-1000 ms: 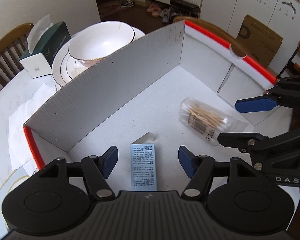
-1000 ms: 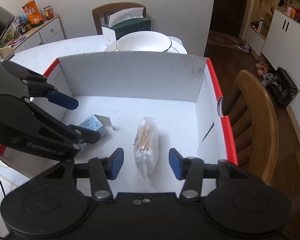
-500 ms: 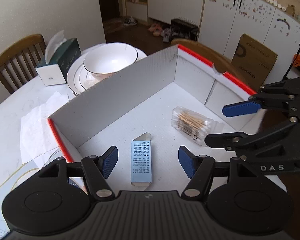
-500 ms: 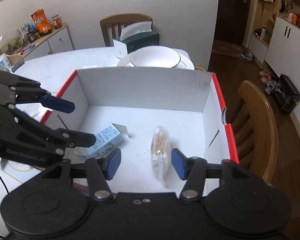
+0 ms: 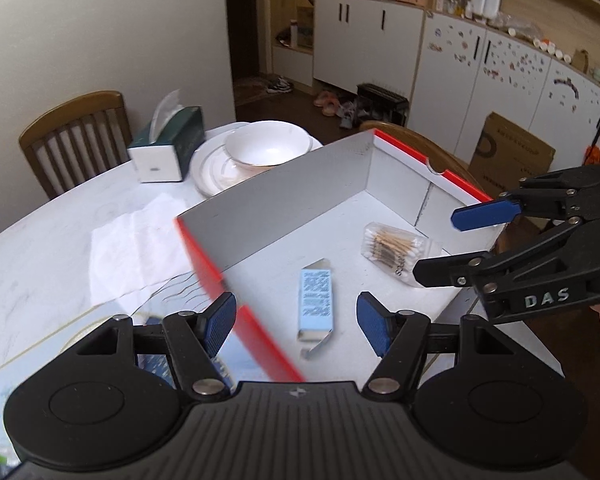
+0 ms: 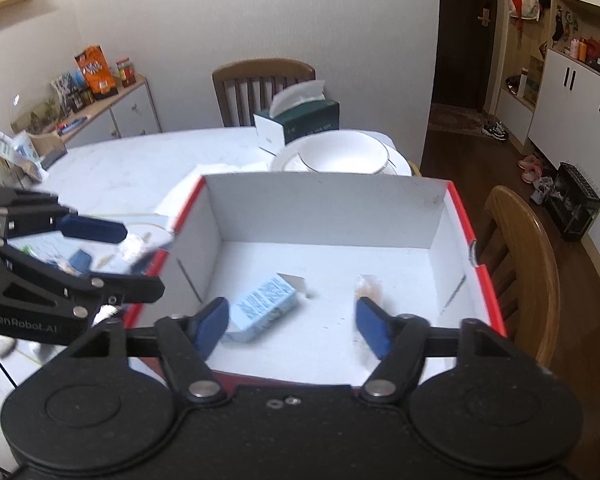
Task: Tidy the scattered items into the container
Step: 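Open both tools to release the items in the box and withdraw, then grasp the white plush tooth with the left tool while the right tool grasps the foil snack bag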
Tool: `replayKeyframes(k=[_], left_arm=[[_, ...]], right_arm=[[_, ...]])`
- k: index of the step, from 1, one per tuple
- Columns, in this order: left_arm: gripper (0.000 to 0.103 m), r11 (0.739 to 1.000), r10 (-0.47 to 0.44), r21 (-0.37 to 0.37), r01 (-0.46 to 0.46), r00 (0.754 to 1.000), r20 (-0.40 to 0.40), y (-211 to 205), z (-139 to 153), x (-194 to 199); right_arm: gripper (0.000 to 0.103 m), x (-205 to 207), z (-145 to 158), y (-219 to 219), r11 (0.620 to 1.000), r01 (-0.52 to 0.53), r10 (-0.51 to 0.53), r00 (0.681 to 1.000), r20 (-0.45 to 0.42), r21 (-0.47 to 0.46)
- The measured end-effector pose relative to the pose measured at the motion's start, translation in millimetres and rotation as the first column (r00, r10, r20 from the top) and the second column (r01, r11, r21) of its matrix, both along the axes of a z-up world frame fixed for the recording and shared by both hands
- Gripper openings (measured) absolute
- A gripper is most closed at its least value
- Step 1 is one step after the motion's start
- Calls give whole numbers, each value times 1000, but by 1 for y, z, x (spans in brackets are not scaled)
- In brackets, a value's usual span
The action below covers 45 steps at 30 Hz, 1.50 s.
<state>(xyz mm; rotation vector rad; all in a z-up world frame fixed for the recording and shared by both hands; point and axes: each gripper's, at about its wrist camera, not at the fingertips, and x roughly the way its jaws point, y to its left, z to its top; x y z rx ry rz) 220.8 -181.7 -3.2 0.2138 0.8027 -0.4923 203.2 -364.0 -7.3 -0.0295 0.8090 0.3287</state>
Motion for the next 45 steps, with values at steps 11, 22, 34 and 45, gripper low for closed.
replayKeyframes(k=[11,22,34,45], left_arm=[[73,995,86,-40,-86,996,1,70,-3,-33],[95,986,157,-59,-157,988,-9,146,-21,-66],[102,969,240,-43,-242,969,-50,238,-59,-106],[102,958,286,5,-286,955,-79,289,-86,-120]], right_arm=[[83,-24,9,62,999,-37,37,998,49,-16],[88,-43,-2,128,996,-84,84,996,40,-11],[88,-41,-31,188,994,-109,109,994,3,-32],[88,-23,-59,241,971,-200,199,980,-18,-129]])
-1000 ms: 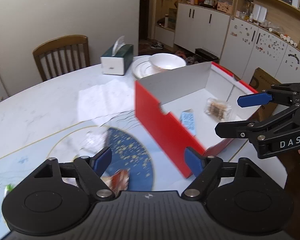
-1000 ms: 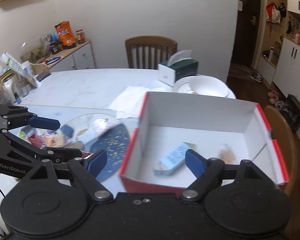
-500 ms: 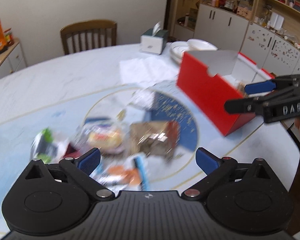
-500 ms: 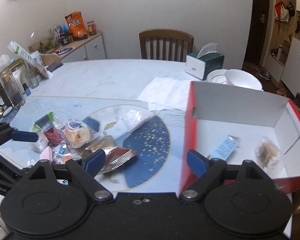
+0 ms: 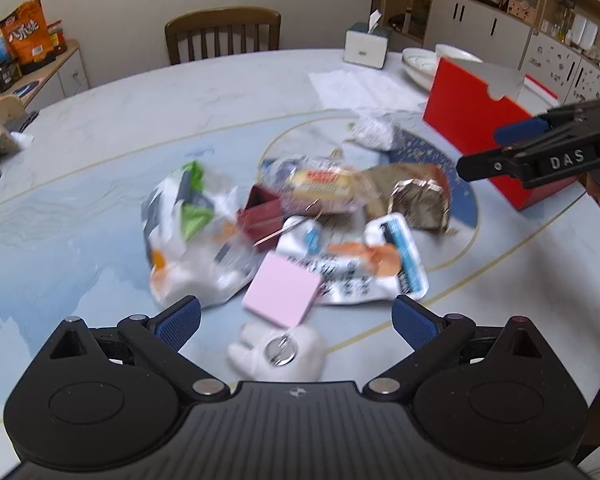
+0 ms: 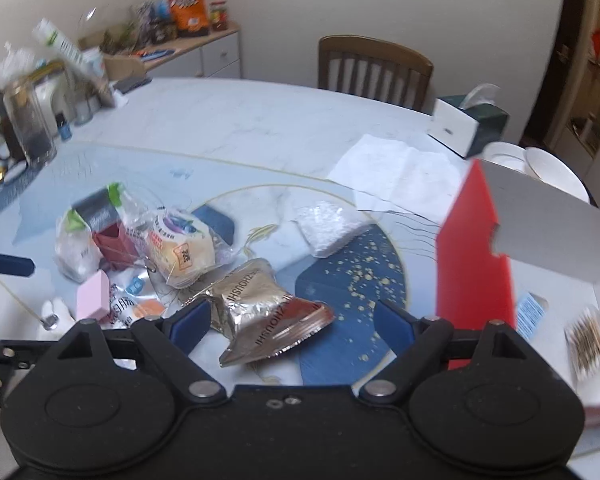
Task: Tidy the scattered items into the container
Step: 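Grasp the white plush tooth with the left tool while the right tool grasps the foil snack bag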
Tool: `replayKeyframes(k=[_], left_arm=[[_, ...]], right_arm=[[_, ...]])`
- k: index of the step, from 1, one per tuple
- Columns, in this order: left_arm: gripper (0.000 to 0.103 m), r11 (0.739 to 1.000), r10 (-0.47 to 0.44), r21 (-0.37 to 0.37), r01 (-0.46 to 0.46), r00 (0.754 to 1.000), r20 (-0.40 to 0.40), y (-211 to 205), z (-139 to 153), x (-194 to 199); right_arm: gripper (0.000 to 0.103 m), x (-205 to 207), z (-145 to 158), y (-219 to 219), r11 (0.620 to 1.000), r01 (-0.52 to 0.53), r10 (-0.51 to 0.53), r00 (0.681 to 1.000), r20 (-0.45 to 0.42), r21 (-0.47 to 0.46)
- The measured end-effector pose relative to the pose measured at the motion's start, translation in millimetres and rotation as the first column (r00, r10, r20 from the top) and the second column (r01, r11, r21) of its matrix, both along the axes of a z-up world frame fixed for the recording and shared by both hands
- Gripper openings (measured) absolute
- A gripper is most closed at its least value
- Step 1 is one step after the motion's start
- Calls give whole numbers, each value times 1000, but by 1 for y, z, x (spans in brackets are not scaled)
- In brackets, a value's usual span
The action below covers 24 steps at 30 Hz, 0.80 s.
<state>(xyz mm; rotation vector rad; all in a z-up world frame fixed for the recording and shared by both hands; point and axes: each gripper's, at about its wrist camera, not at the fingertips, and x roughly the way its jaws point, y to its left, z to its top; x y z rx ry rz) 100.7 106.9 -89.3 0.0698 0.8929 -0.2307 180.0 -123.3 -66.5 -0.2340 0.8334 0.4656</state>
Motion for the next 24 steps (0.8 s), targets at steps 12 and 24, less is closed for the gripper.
replayKeyframes(k=[12,24], left_arm=[[102,1000,-20,2,20,999,-26,15,-22,-4],[102,999,-36,22,37,999,-6,16,-29,-3]], right_arm=[[85,21,-30,29,986,-111,107,994,-36,-123],[81,33,-46,45,966,-190,181,981,-62,-178]])
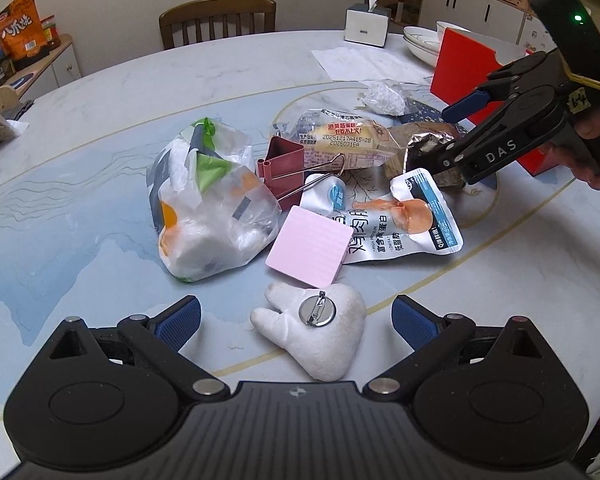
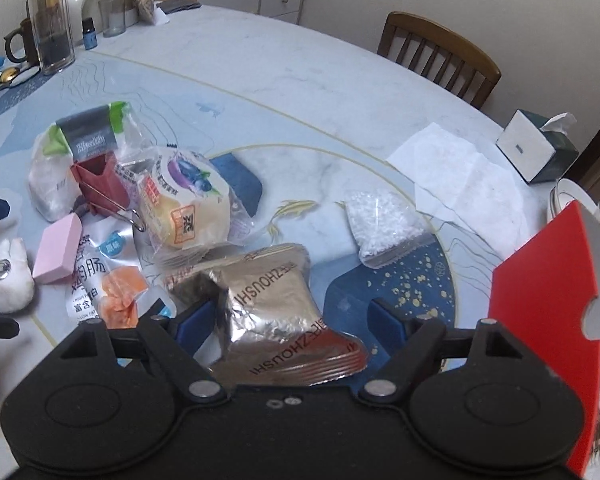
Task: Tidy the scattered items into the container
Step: 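Grasp the white plush tooth with the left tool while the right tool grasps the foil snack bag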
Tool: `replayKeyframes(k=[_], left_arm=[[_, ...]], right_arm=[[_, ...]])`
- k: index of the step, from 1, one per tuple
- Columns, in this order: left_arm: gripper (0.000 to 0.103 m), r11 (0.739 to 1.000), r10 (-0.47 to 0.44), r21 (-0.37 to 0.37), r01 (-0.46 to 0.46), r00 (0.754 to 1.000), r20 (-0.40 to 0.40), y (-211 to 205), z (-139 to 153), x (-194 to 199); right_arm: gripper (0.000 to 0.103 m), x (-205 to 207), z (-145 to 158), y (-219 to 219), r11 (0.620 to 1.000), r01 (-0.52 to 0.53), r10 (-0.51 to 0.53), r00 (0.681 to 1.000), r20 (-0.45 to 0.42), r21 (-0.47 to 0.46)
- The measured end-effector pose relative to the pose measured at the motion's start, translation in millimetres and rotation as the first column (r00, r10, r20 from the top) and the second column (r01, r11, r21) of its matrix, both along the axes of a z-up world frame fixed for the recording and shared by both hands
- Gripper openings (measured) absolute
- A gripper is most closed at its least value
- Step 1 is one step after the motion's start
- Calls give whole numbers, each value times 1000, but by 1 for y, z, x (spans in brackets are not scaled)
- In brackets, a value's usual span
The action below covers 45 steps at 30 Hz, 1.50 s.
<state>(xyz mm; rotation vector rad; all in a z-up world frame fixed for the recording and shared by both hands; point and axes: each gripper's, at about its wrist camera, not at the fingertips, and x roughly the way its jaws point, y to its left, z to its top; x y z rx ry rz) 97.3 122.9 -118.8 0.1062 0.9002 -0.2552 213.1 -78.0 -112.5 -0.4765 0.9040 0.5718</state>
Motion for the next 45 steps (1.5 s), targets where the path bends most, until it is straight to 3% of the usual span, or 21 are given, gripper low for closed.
replayKeyframes(k=[14,20,25,35,45], left_arm=[[97,1000,-16,9,16,1000,2,-6,-9,-2],[77,1000,-4,1,4,1000,-1,-6,-6,-2],[61,1000,-2,1,2,1000,-2,-6,-5,-4],[57,1000,14,21,-14,1000,-6,-12,-2,-6],[55,999,36,-10,-36,999,-6,-20,11,-8]], right_arm=[[69,3,-4,-2,999,26,-24,999,-45,34],[56,2,-2,-2,999,31,-29,998,-51,44],[52,0,0,-4,998,46,-44,998,-43,45],[47,-7,8,-26,985,145,-140,989,-57,94],[46,-25,31,-52,961,213,-205,977,-67,176]])
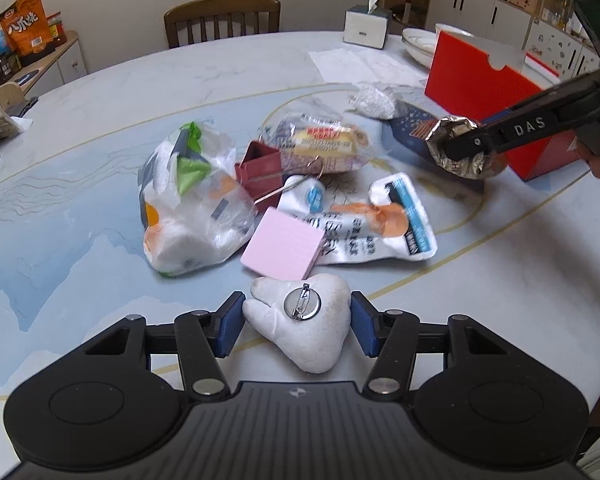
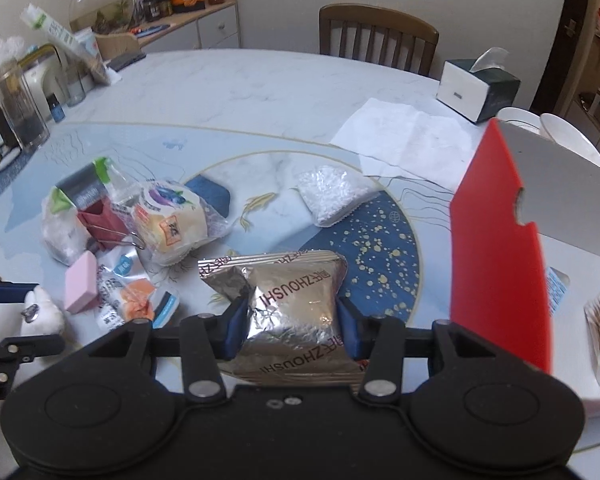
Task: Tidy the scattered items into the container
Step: 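Grasp the white plush tooth with the left tool while the right tool grasps the foil snack bag, then carry the plush tooth and foil snack bag into the red box with both tools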
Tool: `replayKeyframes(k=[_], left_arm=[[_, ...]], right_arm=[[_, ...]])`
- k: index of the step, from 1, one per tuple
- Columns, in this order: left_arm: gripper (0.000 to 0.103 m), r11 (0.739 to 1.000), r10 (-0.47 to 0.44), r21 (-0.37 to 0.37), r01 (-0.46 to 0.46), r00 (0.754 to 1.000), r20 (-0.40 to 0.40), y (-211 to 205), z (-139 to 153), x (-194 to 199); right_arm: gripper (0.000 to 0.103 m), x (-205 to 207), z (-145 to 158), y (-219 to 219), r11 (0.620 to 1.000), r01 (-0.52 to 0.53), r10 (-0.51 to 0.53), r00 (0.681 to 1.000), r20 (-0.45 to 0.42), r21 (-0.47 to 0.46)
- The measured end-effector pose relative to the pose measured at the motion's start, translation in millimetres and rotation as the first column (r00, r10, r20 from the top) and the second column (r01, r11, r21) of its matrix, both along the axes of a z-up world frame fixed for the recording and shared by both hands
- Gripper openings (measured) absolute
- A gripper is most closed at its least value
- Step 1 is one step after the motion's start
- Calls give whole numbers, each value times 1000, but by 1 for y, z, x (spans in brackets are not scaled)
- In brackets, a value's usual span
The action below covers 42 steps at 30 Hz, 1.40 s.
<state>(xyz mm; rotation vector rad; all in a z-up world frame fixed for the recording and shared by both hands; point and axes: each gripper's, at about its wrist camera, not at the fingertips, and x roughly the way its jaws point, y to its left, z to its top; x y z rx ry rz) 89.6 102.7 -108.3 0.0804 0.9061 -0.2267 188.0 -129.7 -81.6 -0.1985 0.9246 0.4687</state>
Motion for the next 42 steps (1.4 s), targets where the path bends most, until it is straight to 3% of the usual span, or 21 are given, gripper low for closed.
replayKeyframes(k=[16,42], left_arm=[[55,997,-23,-75,30,996,89,-40,54,17],[55,980,-164,-78,183,965,204,-165,104,63]], right_arm=[[46,-20,46,-33,995,34,-35,999,10,99],[46,-10,87,-140,978,129,-146,985,94,165]])
